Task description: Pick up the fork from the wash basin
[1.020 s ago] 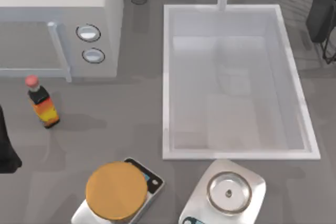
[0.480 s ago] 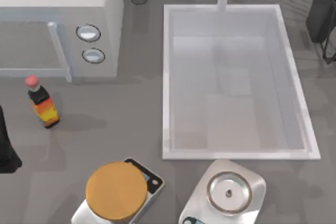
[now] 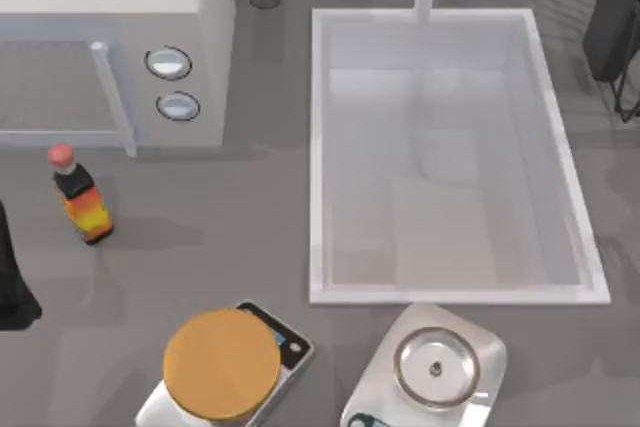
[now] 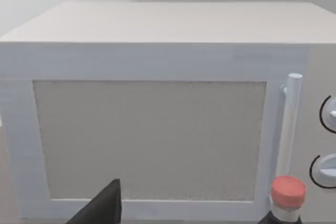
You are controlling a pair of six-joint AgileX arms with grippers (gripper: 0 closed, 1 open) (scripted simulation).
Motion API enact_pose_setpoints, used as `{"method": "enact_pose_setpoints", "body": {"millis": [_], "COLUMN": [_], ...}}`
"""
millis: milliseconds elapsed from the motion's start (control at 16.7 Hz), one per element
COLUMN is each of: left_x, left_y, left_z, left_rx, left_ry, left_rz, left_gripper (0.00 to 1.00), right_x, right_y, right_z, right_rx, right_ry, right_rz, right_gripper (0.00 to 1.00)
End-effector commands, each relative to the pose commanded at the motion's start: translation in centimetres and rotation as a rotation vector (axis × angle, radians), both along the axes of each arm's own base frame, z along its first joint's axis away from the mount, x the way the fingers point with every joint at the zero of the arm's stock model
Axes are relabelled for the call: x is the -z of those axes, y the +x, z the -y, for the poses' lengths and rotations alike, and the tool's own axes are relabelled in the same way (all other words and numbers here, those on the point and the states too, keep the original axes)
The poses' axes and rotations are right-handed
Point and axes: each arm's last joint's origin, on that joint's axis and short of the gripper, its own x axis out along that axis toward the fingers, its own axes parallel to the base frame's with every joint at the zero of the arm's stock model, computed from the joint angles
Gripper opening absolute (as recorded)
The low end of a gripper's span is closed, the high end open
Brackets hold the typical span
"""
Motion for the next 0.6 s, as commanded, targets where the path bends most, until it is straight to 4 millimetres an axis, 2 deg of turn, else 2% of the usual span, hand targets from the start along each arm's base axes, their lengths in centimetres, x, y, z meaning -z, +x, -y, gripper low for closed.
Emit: {"method": "enact_pose_setpoints", "body": {"millis": [180,480,600], "left_x": [0.0,0.0,0.0], "left_y": [0.0,0.0,0.0], "left_z": [0.0,0.0,0.0], "left_rx": [0.000,0.000,0.000], "left_ry": [0.000,0.000,0.000], "left_rz": [0.000,0.000,0.000], "left_gripper": [1.00,1.00,1.00], "right_x": [2.6,3.0,3.0], "right_y": [-0.5,-0.6,-0.6], "right_z": [0.0,0.0,0.0], "right_rx": [0.001,0.001,0.001], "right_ry": [0.001,0.001,0.001], "right_rz": [-0.013,-0.017,-0.017], "right_gripper": [0.00,0.00,0.15]}}
